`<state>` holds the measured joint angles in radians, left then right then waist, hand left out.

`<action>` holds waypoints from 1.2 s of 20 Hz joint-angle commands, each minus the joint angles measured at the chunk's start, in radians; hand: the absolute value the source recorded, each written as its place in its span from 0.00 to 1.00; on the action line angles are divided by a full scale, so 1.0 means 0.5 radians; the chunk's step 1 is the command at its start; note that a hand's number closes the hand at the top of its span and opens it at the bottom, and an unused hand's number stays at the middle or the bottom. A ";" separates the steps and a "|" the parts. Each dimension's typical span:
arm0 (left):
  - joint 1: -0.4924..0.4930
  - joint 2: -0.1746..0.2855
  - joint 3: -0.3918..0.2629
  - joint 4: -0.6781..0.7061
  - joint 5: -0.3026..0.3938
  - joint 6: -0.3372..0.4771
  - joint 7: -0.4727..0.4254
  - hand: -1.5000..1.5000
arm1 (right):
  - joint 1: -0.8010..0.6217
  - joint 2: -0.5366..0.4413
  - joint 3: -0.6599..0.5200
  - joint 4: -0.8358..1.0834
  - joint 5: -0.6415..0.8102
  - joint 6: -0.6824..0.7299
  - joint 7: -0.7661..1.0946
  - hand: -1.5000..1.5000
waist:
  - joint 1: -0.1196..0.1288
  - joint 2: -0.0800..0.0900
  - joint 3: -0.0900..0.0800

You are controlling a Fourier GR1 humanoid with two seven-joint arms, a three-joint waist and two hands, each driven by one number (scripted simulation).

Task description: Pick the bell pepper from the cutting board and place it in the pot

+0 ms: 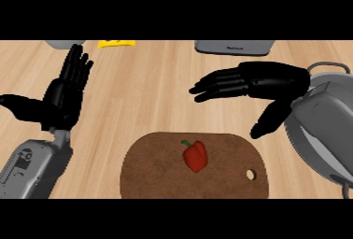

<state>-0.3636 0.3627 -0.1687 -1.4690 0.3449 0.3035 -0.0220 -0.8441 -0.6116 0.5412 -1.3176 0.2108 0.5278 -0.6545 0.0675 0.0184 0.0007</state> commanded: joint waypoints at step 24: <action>0.196 0.048 0.286 -0.190 -0.025 -0.177 0.148 0.50 | 0.149 0.483 0.419 0.222 0.825 -0.105 -0.156 0.00 | -0.133 -0.042 -0.001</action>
<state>-0.2729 0.3594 -0.0614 -1.5266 0.3124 0.2448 0.0021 -0.8163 -0.3722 0.7716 -1.1305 0.6122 0.4235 -0.7015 0.0067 0.0006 0.0000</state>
